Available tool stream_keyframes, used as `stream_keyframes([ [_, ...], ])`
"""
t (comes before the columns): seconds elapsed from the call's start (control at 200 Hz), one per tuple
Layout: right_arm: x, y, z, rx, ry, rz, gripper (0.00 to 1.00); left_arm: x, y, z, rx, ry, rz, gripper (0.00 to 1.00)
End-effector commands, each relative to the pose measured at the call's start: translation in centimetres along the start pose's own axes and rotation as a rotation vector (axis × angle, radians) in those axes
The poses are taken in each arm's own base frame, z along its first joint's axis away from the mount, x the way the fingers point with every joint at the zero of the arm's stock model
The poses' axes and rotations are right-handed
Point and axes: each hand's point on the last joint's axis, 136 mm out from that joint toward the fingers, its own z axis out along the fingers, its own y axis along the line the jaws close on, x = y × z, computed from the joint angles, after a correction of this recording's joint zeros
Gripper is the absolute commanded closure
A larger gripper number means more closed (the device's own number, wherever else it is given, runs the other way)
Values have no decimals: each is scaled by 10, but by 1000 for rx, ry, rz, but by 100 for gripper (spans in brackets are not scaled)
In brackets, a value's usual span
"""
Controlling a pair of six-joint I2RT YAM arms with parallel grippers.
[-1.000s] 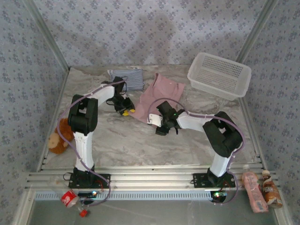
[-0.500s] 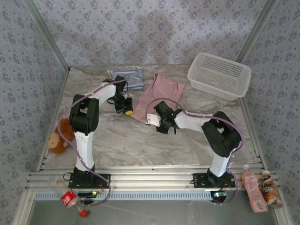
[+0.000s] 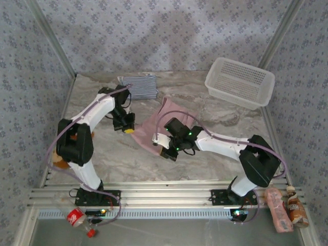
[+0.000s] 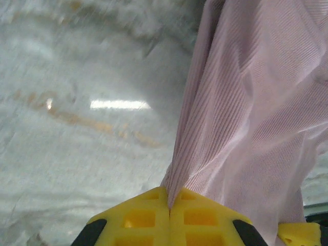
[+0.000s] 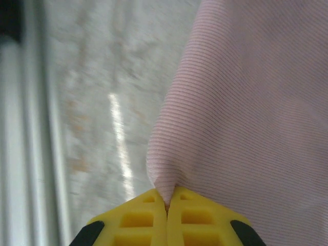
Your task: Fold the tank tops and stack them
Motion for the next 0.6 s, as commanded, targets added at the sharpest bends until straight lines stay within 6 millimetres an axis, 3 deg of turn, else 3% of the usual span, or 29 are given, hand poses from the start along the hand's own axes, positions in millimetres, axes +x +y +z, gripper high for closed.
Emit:
stream_keyframes([
  [0.0, -13, 39, -10, -183, -59, 111, 93, 31, 24, -11, -88, 48, -17, 100],
  [0.145, -32, 50, -28, -265, -124, 135, 93, 39, 28, -35, -104, 19, -18, 99],
  [0.215, -41, 44, -37, -277, -158, 147, 93, 35, 23, -43, -89, 1, -12, 99],
  [0.395, -46, 1, -59, -234, -241, 210, 93, 0, -8, -50, 3, -49, 18, 98],
  [0.6, -28, -50, -71, -173, -238, 269, 93, -54, -51, -47, 100, -71, 68, 97],
])
